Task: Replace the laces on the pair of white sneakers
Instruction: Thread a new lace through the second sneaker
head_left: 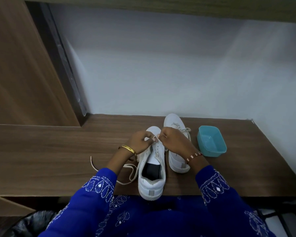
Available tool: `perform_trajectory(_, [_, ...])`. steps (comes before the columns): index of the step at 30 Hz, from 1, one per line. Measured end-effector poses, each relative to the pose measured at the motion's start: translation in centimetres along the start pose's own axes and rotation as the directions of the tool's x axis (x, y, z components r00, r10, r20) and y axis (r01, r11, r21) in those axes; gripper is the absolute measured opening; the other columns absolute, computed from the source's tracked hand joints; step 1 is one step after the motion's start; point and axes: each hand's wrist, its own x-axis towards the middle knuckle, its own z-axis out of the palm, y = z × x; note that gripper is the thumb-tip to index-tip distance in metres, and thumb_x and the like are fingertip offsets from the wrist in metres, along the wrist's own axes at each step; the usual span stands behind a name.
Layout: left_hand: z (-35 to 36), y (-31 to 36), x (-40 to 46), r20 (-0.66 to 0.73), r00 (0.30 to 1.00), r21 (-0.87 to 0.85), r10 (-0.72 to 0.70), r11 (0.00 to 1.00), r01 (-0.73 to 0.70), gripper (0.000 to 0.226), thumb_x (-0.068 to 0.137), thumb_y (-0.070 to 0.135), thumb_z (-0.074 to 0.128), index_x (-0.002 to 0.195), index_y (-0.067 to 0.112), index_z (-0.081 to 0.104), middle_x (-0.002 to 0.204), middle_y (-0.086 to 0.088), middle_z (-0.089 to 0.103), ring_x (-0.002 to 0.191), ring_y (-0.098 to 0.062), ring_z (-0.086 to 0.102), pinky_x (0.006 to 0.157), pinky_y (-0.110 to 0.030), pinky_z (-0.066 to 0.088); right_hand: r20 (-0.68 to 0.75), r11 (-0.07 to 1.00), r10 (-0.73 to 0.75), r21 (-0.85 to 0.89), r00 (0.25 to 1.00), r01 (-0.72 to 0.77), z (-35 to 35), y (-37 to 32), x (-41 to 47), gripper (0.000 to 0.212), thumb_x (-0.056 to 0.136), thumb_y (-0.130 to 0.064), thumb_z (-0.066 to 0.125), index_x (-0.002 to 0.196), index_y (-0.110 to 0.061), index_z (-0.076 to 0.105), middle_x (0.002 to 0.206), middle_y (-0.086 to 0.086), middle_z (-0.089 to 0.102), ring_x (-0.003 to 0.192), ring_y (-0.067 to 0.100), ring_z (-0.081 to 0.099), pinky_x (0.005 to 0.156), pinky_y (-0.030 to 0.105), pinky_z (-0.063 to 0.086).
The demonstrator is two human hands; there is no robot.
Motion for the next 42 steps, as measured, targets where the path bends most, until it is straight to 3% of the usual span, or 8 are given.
perform_trajectory(11, [-0.8, -1.8, -0.3, -0.232, 0.965, -0.028, -0.125, 0.992, 0.122, 0.024, 0.091, 0.014, 0.055, 0.072, 0.005, 0.065, 0.058, 0.006, 0.051, 0.056, -0.008, 0.045, 0.056, -0.021, 0.032, -0.037, 0.969, 0.162, 0.195, 0.986, -0.152, 0.2, 1.8, -0.5, 0.036, 0.088, 0.003, 0.036, 0.109, -0.001, 0.063, 0.068, -0.007, 0.047, 0.056, 0.002, 0.039, 0.043, 0.01, 0.034])
perform_trajectory(16, [-0.9, -3.1, -0.8, -0.328, 0.928, -0.054, -0.174, 0.985, 0.165, 0.032, 0.087, 0.021, 0.056, 0.07, -0.005, 0.06, 0.062, -0.014, 0.053, 0.061, -0.02, 0.045, 0.061, -0.028, 0.033, -0.093, 0.921, 0.29, 0.295, 0.952, -0.252, 1.3, 2.5, -0.1, 0.018, 0.09, -0.005, 0.047, 0.077, -0.013, 0.056, 0.064, 0.005, 0.058, 0.05, 0.013, 0.048, 0.051, 0.029, 0.046])
perform_trajectory(18, [-0.7, -2.9, -1.0, -0.304, 0.942, -0.015, -0.144, 0.989, 0.147, 0.016, 0.087, 0.014, 0.059, 0.091, 0.0, 0.066, 0.084, -0.011, 0.064, 0.078, -0.019, 0.056, 0.073, -0.026, 0.039, -0.152, 0.949, 0.241, 0.243, 0.959, -0.2, 1.4, 2.6, 0.0, 0.023, 0.089, -0.01, 0.055, 0.066, -0.014, 0.053, 0.059, 0.002, 0.057, 0.05, 0.011, 0.049, 0.057, 0.029, 0.047])
perform_trajectory(22, [0.5, -1.5, -1.0, -0.155, 0.988, 0.04, -0.006, 0.999, 0.013, 0.047, 0.086, 0.01, 0.061, 0.13, 0.005, 0.047, 0.128, -0.013, 0.053, 0.121, -0.023, 0.049, 0.096, -0.023, 0.034, -0.228, 0.992, 0.059, 0.123, 0.972, -0.032, 1.7, 1.8, -0.4, 0.012, 0.086, -0.015, 0.061, 0.079, -0.008, 0.068, 0.074, 0.0, 0.064, 0.071, 0.013, 0.059, 0.069, 0.025, 0.045])
perform_trajectory(28, [2.5, -0.8, -0.1, -0.009, 0.998, 0.089, -0.056, 0.994, 0.057, 0.041, 0.088, 0.009, 0.057, 0.128, 0.008, 0.05, 0.114, -0.012, 0.063, 0.107, -0.023, 0.058, 0.086, -0.021, 0.038, -0.114, 0.954, 0.131, 0.285, 0.985, -0.094, 1.6, 1.2, -0.1, 0.028, 0.087, 0.003, 0.04, 0.104, -0.009, 0.059, 0.089, 0.015, 0.066, 0.07, 0.015, 0.059, 0.061, 0.022, 0.046])
perform_trajectory(31, [2.7, -0.9, -0.1, -0.058, 0.998, 0.039, -0.033, 0.999, 0.035, 0.008, 0.087, 0.01, 0.06, 0.084, 0.006, 0.067, 0.076, -0.011, 0.063, 0.068, -0.018, 0.054, 0.063, -0.02, 0.037, -0.107, 0.923, 0.154, 0.371, 0.982, -0.104, 1.7, 1.4, -0.2, 0.013, 0.089, -0.003, 0.043, 0.087, -0.015, 0.048, 0.07, 0.008, 0.065, 0.049, 0.006, 0.053, 0.039, 0.013, 0.035])
perform_trajectory(33, [2.6, -1.2, 0.0, -0.122, 0.991, -0.068, -0.057, 0.996, 0.049, 0.025, 0.086, 0.011, 0.062, 0.061, 0.006, 0.061, 0.056, -0.004, 0.051, 0.053, -0.012, 0.041, 0.052, -0.018, 0.032, -0.189, 0.934, 0.148, 0.348, 0.971, -0.075, 1.6, 1.7, -0.1, 0.011, 0.088, -0.006, 0.05, 0.078, -0.011, 0.053, 0.066, 0.006, 0.067, 0.041, 0.001, 0.054, 0.035, 0.008, 0.033])
perform_trajectory(42, [1.9, -1.6, -0.3, 0.054, 0.991, -0.397, -0.123, 0.908, 0.135, 0.012, 0.087, 0.006, 0.06, 0.091, -0.002, 0.067, 0.073, -0.008, 0.067, 0.058, -0.004, 0.061, 0.067, -0.016, 0.049, -0.318, 0.882, 0.145, 0.47, 0.937, 0.023, 2.7, 1.6, -0.3, 0.018, 0.087, 0.004, 0.046, 0.083, -0.013, 0.05, 0.071, 0.002, 0.065, 0.053, -0.004, 0.057, 0.052, 0.01, 0.043])
